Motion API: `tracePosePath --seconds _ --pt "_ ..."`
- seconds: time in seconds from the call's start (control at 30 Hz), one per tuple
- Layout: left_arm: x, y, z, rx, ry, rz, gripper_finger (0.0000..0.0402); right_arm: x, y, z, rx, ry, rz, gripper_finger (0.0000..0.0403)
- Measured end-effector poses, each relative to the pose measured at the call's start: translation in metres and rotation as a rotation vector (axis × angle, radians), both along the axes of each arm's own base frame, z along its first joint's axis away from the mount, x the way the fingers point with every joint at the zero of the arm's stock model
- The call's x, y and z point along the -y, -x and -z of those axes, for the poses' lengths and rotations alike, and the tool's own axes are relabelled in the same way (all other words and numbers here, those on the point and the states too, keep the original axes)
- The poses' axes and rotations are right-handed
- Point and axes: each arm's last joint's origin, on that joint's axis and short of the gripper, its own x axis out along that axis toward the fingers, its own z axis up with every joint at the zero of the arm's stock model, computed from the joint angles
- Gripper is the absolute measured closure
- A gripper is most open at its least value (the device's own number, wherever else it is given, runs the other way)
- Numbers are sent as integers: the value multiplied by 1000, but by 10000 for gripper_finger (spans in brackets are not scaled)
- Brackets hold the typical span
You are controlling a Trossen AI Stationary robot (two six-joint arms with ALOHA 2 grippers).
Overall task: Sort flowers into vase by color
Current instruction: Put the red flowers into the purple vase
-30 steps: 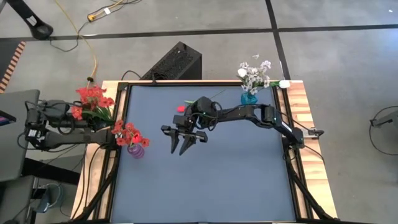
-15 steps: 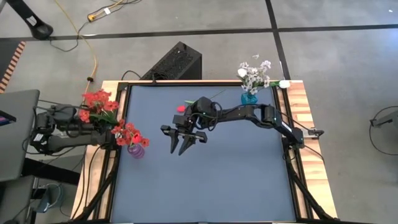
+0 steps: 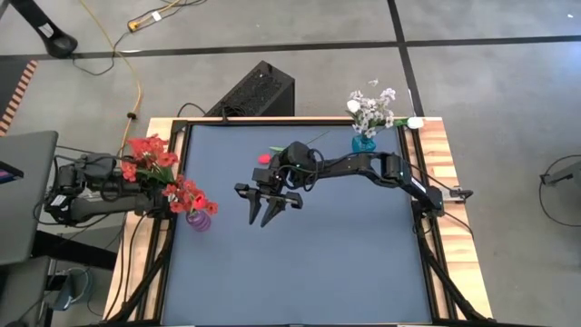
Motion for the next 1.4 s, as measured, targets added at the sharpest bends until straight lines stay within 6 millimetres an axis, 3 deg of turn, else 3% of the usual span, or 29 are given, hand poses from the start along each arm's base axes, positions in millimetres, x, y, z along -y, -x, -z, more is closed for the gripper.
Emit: tracePosePath --seconds 0.47,0.9,1.4 --pt "0 2 5 -59 -8 5 400 6 0 0 -8 5 4 230" --pt "0 -25 38 -150 15 161 400 9 0 1 -17 4 7 230" --pt "0 -23 42 -188 15 162 399 13 0 1 -25 3 16 230"
